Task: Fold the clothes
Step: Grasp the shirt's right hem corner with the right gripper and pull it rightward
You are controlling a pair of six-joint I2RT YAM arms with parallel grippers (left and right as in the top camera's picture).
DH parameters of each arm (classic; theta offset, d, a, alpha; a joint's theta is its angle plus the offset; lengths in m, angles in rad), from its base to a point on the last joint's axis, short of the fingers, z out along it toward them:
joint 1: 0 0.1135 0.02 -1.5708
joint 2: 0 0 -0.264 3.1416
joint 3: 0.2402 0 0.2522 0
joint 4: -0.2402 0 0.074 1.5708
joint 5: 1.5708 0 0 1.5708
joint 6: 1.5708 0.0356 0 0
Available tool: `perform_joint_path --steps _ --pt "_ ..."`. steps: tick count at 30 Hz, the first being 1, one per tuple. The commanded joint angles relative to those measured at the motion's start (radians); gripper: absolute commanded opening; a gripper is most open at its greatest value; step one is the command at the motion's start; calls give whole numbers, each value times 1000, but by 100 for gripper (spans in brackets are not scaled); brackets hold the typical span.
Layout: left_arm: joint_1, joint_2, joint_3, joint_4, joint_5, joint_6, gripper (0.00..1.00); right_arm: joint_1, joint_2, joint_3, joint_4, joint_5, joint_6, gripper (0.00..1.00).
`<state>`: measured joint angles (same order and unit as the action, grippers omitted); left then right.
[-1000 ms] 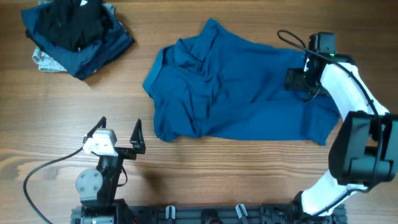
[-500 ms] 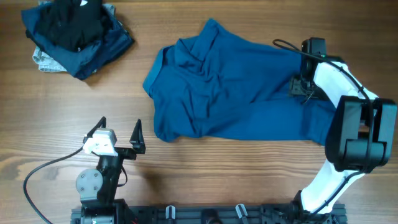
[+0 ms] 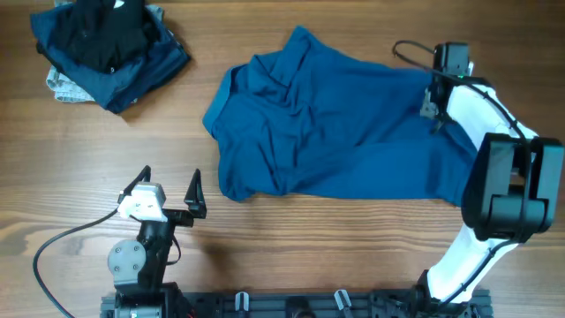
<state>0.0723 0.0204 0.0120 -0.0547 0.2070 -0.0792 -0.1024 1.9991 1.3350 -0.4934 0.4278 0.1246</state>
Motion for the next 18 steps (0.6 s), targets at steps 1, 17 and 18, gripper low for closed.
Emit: perform_joint_path --steps 1,17,18 --pt "6 -4 -6 -1 12 20 100 -48 19 54 99 45 17 4" --pt "6 -4 -6 -1 12 19 100 -281 0 56 151 161 -40 99" --pt "6 -4 -6 -1 12 20 100 -278 -8 56 122 148 -18 100"
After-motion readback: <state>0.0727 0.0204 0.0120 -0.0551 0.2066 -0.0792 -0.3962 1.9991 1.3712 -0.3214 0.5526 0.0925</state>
